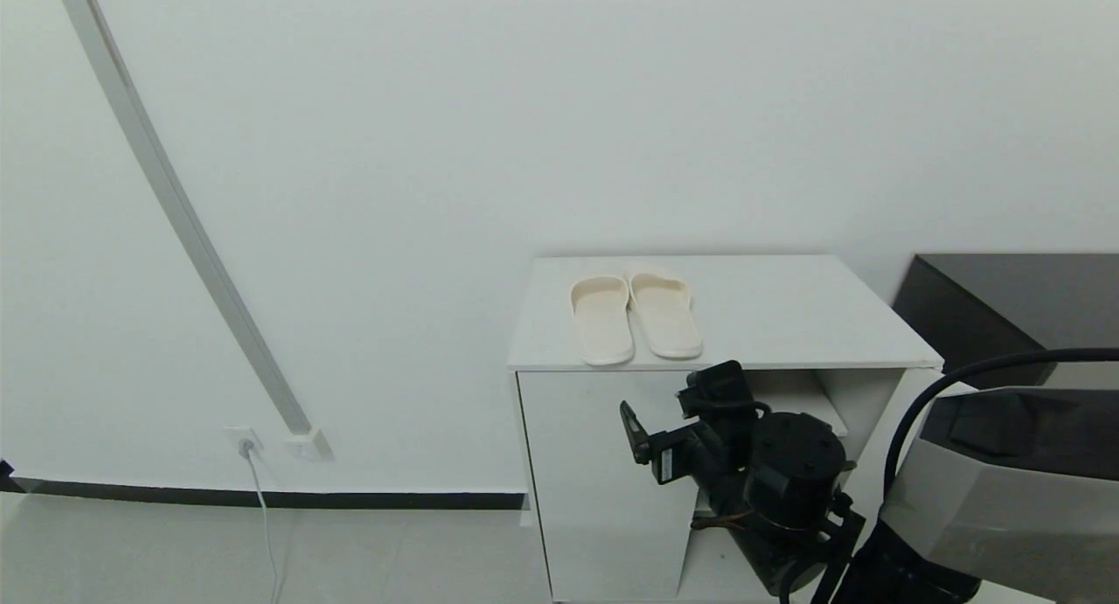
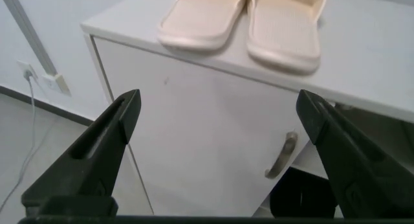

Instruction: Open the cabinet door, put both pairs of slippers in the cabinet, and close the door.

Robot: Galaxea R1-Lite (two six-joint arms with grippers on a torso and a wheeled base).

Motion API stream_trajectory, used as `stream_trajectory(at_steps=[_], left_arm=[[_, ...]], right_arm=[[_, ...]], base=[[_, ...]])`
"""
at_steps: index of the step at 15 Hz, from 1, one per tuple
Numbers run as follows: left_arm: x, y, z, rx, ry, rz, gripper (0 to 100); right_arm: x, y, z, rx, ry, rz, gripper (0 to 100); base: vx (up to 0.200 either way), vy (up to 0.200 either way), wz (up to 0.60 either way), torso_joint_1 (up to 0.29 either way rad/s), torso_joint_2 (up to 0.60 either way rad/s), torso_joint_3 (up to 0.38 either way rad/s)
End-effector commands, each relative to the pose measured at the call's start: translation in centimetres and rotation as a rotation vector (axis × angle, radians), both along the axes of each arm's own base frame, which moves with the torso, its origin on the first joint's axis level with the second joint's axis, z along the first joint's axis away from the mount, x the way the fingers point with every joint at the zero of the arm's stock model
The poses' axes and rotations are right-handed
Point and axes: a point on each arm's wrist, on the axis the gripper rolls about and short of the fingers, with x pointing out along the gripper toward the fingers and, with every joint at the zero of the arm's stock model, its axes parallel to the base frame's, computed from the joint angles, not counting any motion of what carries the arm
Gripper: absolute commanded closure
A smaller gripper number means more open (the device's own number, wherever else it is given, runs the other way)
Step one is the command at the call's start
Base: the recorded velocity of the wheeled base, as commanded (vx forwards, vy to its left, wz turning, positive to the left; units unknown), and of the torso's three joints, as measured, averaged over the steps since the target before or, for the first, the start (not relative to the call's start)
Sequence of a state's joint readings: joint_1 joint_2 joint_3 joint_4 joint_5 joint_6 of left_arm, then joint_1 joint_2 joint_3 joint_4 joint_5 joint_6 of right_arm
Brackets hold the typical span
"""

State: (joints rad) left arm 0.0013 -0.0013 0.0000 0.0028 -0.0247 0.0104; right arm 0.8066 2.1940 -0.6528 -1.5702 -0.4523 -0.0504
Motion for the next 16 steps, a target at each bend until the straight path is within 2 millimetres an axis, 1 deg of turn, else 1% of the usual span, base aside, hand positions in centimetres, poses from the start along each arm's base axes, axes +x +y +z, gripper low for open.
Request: stream_trajectory(at_steps=[1, 6, 8, 9, 10, 12, 14, 15, 16], left_arm=[[0.0, 0.0, 0.0, 0.000, 0.002, 0.000, 100], [0.0, 0.0, 0.0, 0.000, 0.002, 0.002, 100], [0.0, 0.0, 0.0, 0.000, 0.002, 0.003, 100], [0.0, 0.0, 0.0, 0.000, 0.002, 0.003, 100], [0.0, 0.0, 0.0, 0.002, 0.002, 0.003, 100], [0.0, 0.0, 0.0, 0.000, 0.002, 0.003, 100], [0.0, 0.0, 0.0, 0.000, 0.002, 0.003, 100], [0.0, 0.0, 0.0, 0.000, 0.002, 0.003, 100], [0.0, 0.0, 0.0, 0.000, 0.002, 0.003, 100]], right_arm=[[-0.1, -0.1, 0.0, -0.004, 0.000, -0.003, 0], [-0.1, 0.1, -0.4, -0.028, 0.001, 0.003, 0], [-0.5, 1.0, 1.2, 0.017, -0.036, 0.021, 0], [-1.0, 1.4, 1.8, 0.010, -0.012, 0.038, 0], [-1.3, 1.6, 3.0, 0.022, 0.023, 0.050, 0], [-1.0, 2.0, 5.7, 0.058, 0.066, 0.050, 0], [-0.2, 2.7, 8.5, 0.126, 0.060, 0.049, 0], [0.4, 2.9, 9.3, 0.156, 0.046, 0.043, 0], [2.8, 2.7, 9.7, 0.176, 0.014, -0.005, 0]], base=[[0.000, 0.000, 0.00, 0.134, -0.32, -0.163], [0.000, 0.000, 0.00, 0.016, -0.03, -0.020], [0.000, 0.000, 0.00, 0.000, 0.00, 0.000], [0.000, 0.000, 0.00, 0.000, 0.00, 0.000], [0.000, 0.000, 0.00, 0.000, 0.00, 0.000], [0.000, 0.000, 0.00, 0.000, 0.00, 0.000], [0.000, 0.000, 0.00, 0.000, 0.00, 0.000], [0.000, 0.000, 0.00, 0.000, 0.00, 0.000], [0.000, 0.000, 0.00, 0.000, 0.00, 0.000]])
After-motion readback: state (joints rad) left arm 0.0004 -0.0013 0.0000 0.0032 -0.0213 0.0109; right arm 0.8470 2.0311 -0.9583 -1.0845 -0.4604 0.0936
